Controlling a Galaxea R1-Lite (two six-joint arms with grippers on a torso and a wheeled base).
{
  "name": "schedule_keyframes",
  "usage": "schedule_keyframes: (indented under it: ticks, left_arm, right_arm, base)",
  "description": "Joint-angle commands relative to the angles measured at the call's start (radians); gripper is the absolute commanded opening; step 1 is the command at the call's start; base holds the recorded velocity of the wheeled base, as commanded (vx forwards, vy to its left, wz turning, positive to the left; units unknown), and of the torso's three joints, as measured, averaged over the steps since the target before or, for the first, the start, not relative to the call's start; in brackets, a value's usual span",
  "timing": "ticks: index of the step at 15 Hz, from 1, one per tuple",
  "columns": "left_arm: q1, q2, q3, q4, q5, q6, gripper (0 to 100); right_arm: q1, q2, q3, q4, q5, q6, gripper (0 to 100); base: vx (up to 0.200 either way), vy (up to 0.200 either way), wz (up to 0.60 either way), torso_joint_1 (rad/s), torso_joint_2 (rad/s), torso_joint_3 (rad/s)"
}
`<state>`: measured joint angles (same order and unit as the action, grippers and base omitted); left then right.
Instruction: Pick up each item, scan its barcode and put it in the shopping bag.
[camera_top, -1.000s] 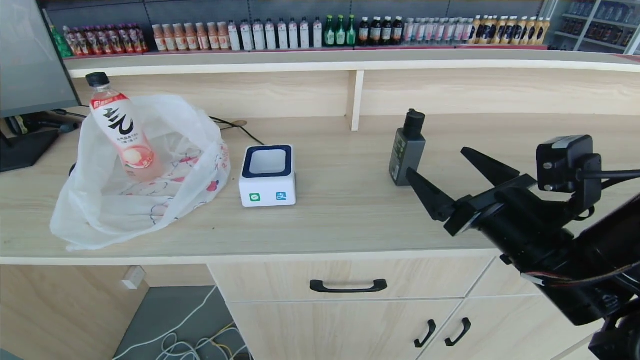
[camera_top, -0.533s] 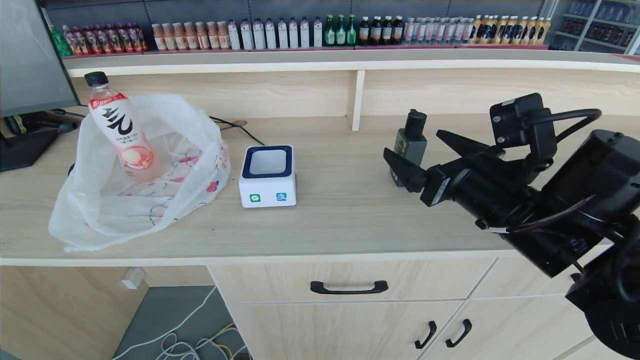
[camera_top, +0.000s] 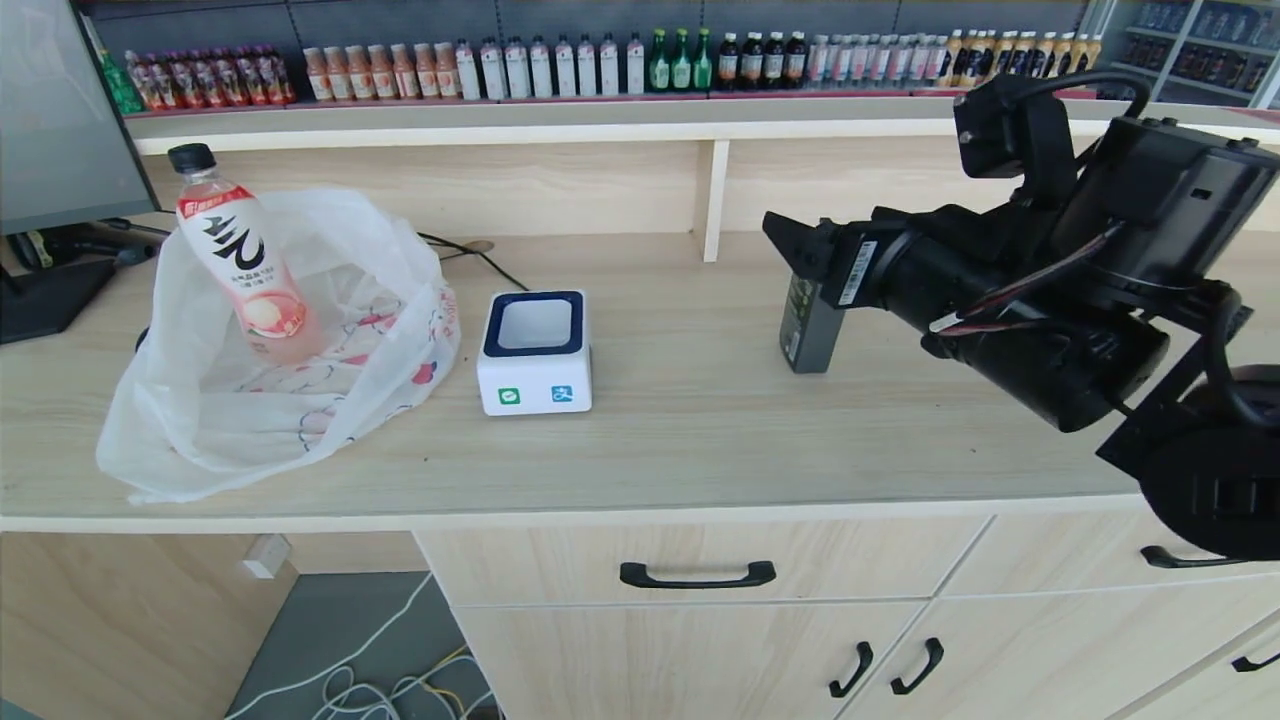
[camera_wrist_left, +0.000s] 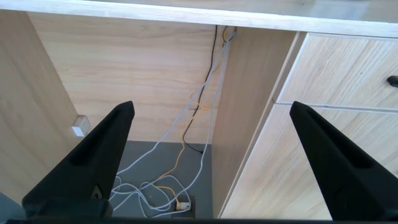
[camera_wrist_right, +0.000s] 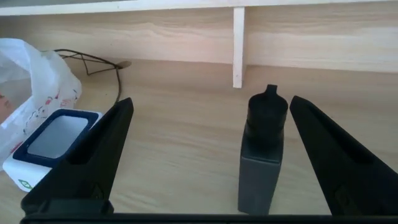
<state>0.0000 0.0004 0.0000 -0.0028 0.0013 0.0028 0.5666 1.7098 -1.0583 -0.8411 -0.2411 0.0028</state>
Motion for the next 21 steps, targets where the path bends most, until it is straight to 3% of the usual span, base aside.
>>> schedule_keyframes:
  ticks: [1,11,21]
  left_arm:
    - [0.0,0.0,0.0,0.0,-0.001,0.0,100]
    - [0.0,0.0,0.0,0.0,0.0,0.0,100]
    - [0.0,0.0,0.0,0.0,-0.001,0.0,100]
  right_arm:
    - [-0.016,0.076,-0.06,-0.001,-0.037,0.011,100]
    - [-0.071,0.133,-0.062,-0.027,-0.047,-0.018,100]
    - [-0.071,0.237,-0.048,-0.176,-0.05,-0.018,100]
  base:
    - [0.0,0.0,0.0,0.0,0.0,0.0]
    - [0.0,0.0,0.0,0.0,0.0,0.0]
    - [0.0,0.0,0.0,0.0,0.0,0.0]
